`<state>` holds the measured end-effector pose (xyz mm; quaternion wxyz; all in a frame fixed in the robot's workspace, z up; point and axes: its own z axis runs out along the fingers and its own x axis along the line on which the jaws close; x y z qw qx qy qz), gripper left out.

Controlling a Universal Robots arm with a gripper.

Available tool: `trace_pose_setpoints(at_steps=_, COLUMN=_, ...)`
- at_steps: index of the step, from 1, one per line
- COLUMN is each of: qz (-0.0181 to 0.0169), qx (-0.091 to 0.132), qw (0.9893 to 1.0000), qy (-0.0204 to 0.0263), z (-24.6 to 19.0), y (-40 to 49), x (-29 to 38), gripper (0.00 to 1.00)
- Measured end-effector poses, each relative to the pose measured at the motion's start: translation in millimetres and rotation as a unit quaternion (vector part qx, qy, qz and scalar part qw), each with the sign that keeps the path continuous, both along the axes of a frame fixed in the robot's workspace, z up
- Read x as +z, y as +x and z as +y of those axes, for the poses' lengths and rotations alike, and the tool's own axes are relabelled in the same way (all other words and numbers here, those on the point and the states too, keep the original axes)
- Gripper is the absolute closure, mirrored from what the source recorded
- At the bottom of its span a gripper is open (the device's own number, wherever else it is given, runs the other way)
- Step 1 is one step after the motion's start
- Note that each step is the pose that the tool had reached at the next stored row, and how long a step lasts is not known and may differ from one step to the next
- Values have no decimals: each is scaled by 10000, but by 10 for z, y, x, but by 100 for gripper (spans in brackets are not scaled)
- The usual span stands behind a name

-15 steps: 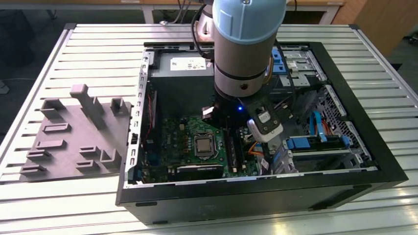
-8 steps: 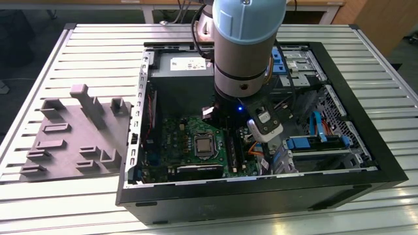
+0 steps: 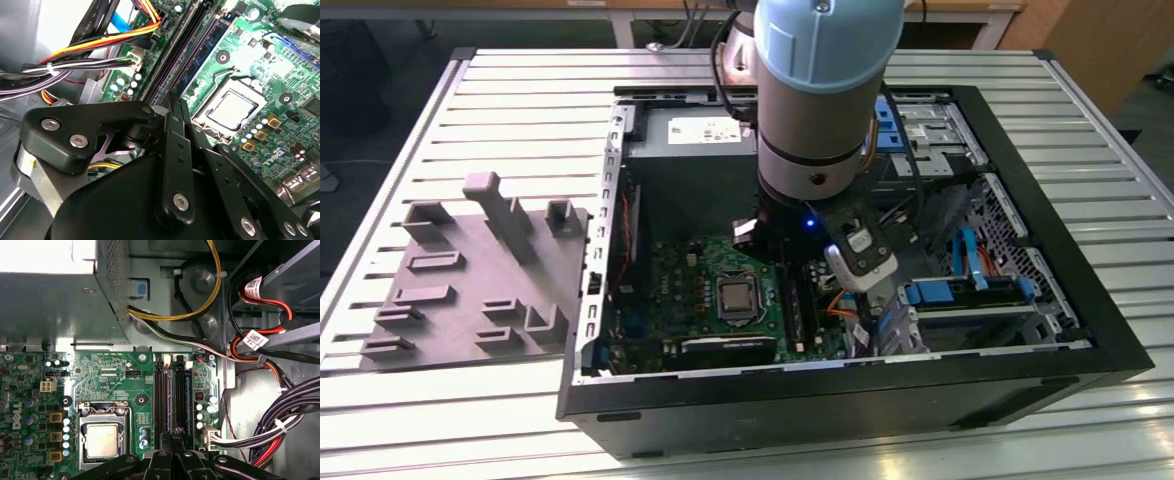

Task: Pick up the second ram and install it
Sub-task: 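Insert the second ram into the second slot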

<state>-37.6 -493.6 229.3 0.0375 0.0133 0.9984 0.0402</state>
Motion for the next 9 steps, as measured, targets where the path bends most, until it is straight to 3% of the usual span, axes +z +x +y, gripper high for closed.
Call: trace_pose_setpoints(at_steps=9, qz=0, qx=0, qw=10000, qy=1, z=0, y=0, x=-12, gripper=89)
